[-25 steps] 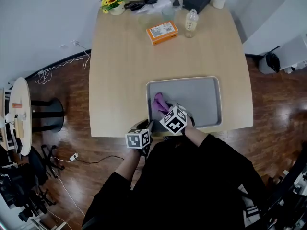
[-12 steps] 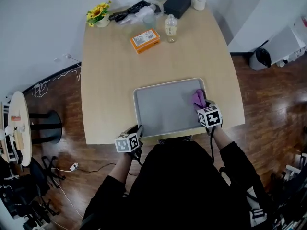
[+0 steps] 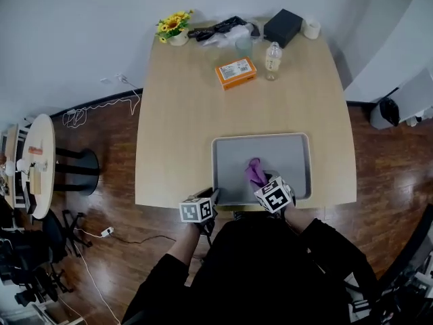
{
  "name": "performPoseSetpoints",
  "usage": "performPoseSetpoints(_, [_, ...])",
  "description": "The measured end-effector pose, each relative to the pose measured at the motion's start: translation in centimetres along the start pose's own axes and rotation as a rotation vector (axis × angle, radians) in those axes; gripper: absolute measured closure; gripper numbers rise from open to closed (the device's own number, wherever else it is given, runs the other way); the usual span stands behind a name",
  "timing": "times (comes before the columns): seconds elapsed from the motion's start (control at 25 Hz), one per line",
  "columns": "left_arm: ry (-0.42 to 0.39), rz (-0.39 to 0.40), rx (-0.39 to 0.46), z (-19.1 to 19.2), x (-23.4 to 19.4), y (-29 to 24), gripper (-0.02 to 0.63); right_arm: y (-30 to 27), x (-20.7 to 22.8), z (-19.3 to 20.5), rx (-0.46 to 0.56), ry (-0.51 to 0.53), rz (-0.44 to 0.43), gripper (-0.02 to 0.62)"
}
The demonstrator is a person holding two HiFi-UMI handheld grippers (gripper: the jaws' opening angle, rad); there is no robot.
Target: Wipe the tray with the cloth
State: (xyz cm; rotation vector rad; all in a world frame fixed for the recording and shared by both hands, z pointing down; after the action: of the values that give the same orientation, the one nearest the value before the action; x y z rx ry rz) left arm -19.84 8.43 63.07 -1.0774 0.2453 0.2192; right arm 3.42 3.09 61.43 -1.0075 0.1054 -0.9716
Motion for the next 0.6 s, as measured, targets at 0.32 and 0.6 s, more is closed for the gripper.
performPoseSetpoints(0.32, [0.070, 0.079, -0.038, -0.4, -1.3, 0.1, 0.526, -7.9, -9.4, -4.7, -0.121, 0.293, -0.150, 0.471])
performPoseSetpoints(0.6, [0.030, 0.073, -0.029, -0.2, -1.8, 0.0, 0.522, -5.5, -7.7, -2.3, -0.123, 0.253, -0.125, 0.463])
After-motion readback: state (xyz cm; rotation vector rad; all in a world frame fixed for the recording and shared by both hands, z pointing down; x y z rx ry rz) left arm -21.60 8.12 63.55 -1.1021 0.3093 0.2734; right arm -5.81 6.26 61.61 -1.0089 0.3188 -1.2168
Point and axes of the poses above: the fingertips, and each gripper's own axes: y backward along the fingers, x to its right, z out of its underside, the point moved 9 cm from there along y, backward along the fingers, and after that the axes turned 11 degrees about -z, right-handed, at the moved point
